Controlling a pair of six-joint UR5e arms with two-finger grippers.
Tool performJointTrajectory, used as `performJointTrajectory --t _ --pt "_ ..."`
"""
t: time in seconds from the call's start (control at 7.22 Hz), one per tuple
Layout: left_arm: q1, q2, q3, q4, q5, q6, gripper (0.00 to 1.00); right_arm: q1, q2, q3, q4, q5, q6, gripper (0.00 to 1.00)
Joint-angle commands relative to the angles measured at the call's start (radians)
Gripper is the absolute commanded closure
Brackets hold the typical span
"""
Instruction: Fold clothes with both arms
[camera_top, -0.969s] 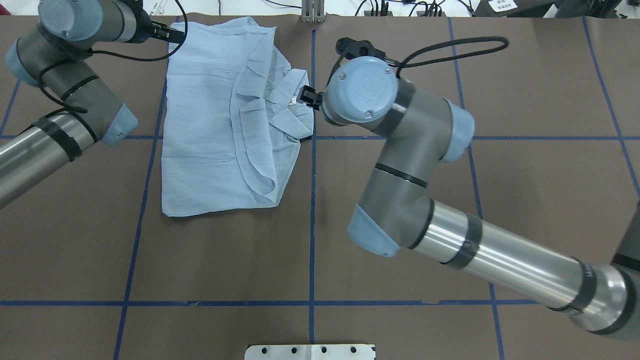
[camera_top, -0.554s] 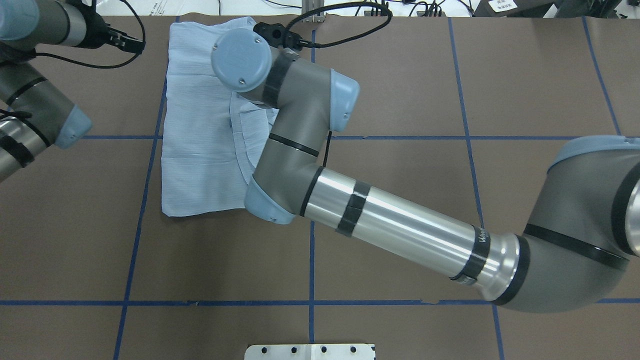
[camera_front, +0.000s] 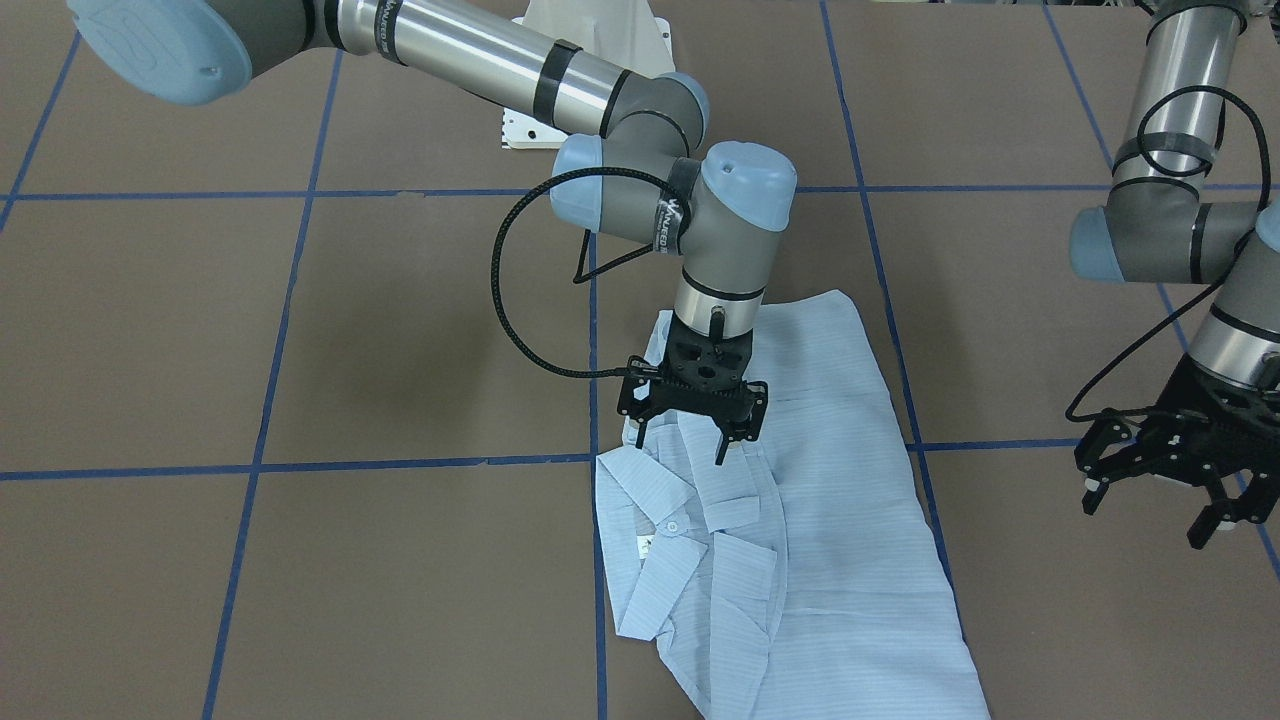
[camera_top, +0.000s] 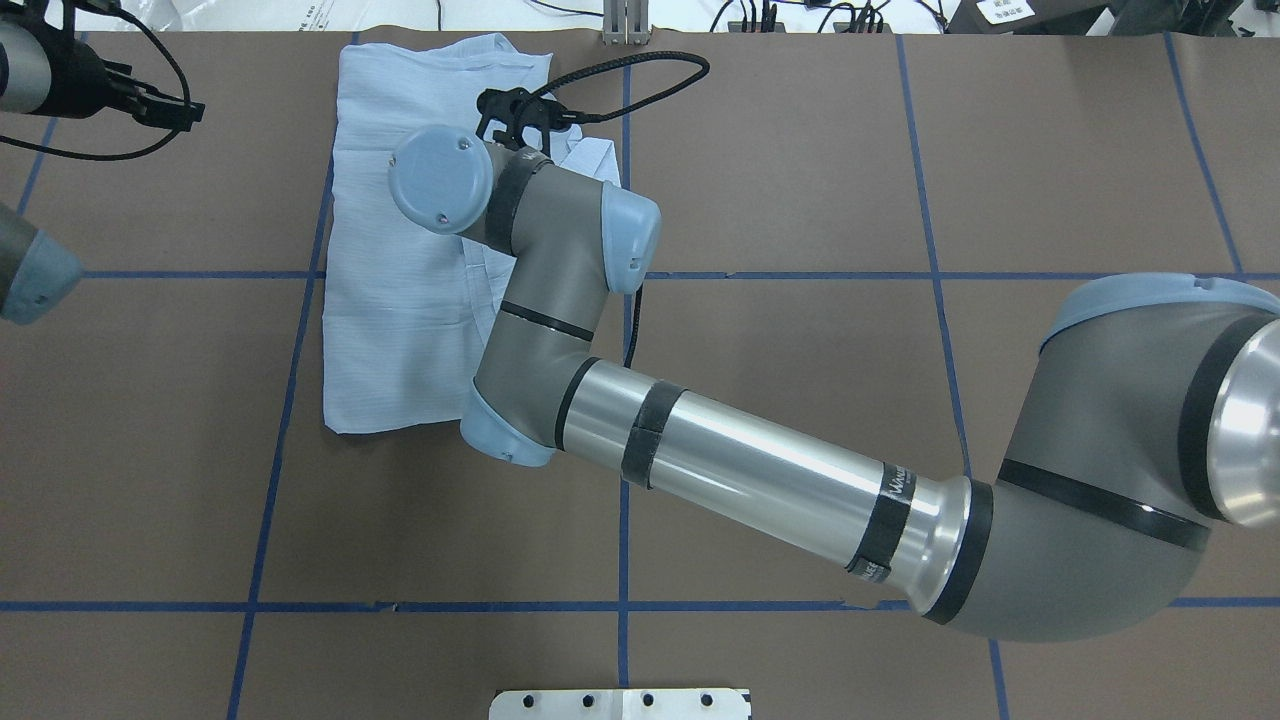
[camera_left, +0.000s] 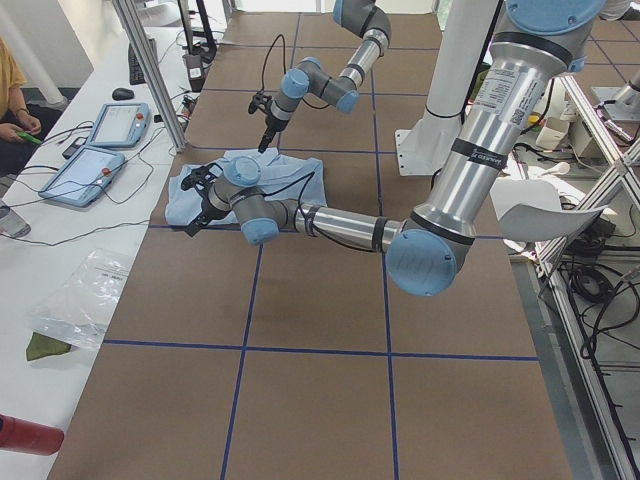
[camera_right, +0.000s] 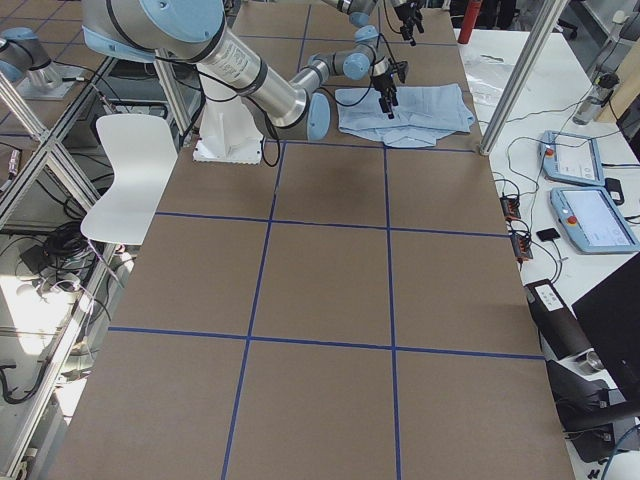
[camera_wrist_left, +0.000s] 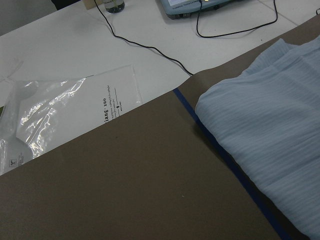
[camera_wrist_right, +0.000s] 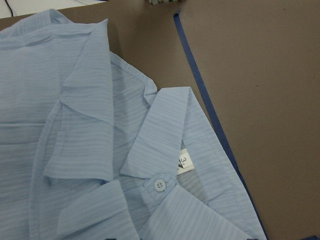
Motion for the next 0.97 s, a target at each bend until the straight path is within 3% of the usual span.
performJointTrajectory --t 0.0,0.42,0.83 --pt "0.0 0.004 -0.004 0.0 0.0 -0.002 0.0 0.001 -0.05 -0.016 0.071 -0.027 0.072 0.17" --pt "0.003 0.001 -0.004 0.0 0.0 -0.002 0.0 0.0 -0.083 -0.002 0.068 -0.027 0.235 0.17" --pt "0.003 0.001 -0.005 0.0 0.0 -0.002 0.0 -0.032 -0.107 0.033 0.06 -0.036 0.358 0.25"
